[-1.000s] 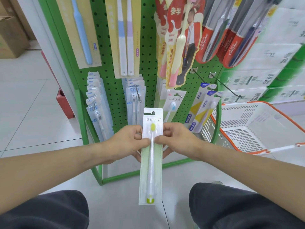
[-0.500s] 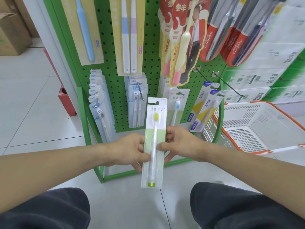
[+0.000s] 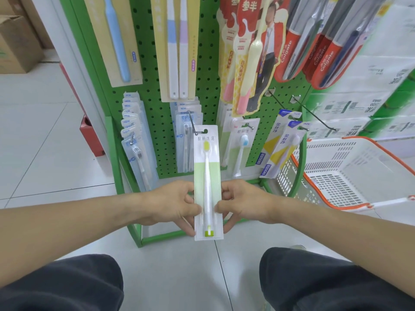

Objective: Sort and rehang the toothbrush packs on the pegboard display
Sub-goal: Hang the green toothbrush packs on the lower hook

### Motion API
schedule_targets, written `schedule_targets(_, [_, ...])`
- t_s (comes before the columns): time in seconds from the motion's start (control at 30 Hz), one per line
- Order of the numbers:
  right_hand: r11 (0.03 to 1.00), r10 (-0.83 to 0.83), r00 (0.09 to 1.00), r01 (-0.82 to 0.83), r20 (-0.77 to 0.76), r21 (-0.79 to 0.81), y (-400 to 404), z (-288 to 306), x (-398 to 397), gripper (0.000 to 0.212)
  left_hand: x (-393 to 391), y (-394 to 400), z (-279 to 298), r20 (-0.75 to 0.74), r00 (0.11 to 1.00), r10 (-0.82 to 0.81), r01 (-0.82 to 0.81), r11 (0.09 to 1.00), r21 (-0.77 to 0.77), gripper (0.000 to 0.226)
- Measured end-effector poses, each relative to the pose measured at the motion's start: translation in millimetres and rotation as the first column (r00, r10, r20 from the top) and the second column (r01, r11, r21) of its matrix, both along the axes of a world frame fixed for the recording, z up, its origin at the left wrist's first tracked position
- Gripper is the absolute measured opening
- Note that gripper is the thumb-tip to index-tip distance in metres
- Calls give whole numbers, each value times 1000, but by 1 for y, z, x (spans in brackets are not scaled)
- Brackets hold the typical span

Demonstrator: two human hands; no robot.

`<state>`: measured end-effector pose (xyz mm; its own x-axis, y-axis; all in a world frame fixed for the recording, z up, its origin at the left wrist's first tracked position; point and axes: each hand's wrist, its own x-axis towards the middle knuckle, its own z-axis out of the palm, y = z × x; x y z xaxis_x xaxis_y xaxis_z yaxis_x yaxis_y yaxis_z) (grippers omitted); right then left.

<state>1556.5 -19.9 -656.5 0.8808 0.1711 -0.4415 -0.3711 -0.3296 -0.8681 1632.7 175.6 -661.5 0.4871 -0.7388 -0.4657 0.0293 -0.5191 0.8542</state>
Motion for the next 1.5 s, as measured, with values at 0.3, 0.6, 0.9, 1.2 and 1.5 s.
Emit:
schedule_targets(0.3, [999,24,999,-23,34,-39,4,-4,0,55,1,1,-6,-13,1000,-3,3,1000,-13,71])
schedule_targets(0.6, [973,221,975,-222,-35,-58,10,-5,-5,48,-8,5,1,-30,981,-189,191,979,76,83])
schedule_targets(0.9, [945,268,963,-265,-10,-190,8,3,-5,59,-5,0,2,-88,996,-17,21,999,41,48])
schedule_targets(1.2, [994,-81,997,80,1,72,-7,10,4,68,-5,7,0,-274,929,-249,273,960,55,64])
schedule_targets(1.5, [986,-151,983,142,108,83,-14,8,8,35,0,4,9,-211,920,-330,336,942,-9,41])
